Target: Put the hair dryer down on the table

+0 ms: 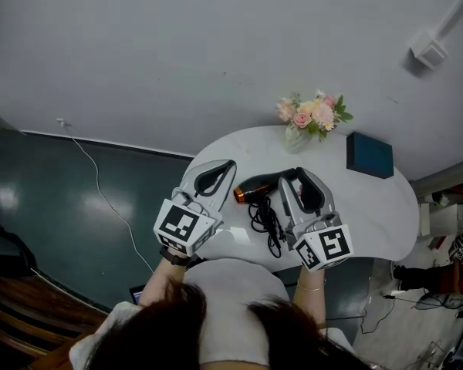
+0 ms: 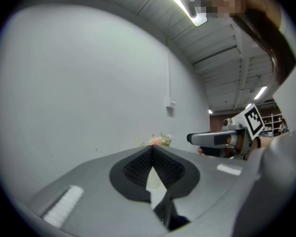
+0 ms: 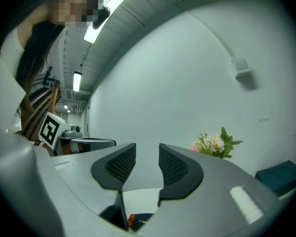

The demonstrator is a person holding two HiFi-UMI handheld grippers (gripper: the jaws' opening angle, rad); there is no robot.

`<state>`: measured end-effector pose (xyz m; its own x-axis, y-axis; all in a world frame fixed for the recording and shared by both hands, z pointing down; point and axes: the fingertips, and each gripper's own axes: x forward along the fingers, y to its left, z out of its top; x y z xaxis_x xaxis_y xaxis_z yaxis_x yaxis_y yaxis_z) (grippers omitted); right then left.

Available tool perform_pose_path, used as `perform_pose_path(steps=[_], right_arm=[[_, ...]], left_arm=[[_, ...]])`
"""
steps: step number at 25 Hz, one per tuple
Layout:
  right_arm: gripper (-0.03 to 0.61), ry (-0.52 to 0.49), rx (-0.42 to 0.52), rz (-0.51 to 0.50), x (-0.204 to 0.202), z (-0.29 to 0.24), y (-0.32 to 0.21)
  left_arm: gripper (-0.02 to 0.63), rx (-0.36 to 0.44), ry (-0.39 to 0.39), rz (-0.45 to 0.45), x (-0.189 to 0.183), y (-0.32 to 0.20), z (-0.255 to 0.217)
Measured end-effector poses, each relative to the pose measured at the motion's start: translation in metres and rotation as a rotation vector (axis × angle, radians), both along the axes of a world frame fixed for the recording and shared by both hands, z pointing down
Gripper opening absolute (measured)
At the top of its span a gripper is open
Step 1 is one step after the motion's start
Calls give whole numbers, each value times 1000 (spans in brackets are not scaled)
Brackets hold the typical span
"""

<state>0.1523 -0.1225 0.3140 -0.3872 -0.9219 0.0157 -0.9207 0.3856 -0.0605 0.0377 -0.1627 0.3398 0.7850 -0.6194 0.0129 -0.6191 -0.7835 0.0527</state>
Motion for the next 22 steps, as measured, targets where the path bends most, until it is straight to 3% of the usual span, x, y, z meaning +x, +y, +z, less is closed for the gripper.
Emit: perform_pose_path(steps=[10, 22], right_arm=[[3, -37, -21, 58, 16, 8, 3], [3, -21, -51, 66, 19, 25, 1]], left_arm=[[58, -18, 5, -13, -4, 1, 8], [58, -29, -10, -17, -6, 2, 13]])
